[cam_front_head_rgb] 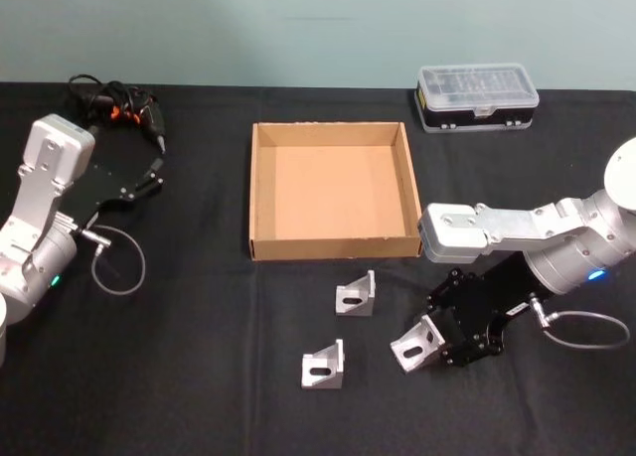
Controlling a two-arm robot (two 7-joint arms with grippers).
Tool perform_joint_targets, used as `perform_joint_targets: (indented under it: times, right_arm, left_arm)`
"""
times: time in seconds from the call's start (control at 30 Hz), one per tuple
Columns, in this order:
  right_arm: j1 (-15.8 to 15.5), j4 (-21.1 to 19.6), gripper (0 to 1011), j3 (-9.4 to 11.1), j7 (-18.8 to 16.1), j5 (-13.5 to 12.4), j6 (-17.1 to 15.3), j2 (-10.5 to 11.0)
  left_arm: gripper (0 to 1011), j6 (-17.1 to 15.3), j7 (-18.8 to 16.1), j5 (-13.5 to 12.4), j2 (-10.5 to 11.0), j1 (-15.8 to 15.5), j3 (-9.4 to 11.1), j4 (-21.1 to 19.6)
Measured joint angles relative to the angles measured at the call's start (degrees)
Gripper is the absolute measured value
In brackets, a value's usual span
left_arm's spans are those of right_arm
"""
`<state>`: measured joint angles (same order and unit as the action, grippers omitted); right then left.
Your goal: Use one hand to pick up the angle iron from the table and place it into the box.
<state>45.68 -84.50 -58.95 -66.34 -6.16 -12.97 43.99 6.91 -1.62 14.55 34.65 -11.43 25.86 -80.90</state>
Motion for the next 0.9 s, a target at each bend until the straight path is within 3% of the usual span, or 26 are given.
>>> perform_joint_targets:
  times: [0.33, 0.63, 0.9]
  right_arm:
    - [-0.3, -0.2, 489, 0.8, 0.2, -1.2, -0.3, 0.2]
    - [0.3, -1.3, 489, 5.2, 1.9, -6.3, -1.0, 1.1]
    - [0.9, -1.1, 489, 8.5, 5.7, -8.4, -1.0, 1.1]
  left_arm:
    - [1000, 0.0, 0.0, 0.0, 0.0, 0.0, 0.0, 0.0]
    - [1000, 0.0, 0.0, 0.0, 0.0, 0.0, 0.0, 0.0]
    - [1000, 0.0, 0.0, 0.0, 0.0, 0.0, 0.0, 0.0]
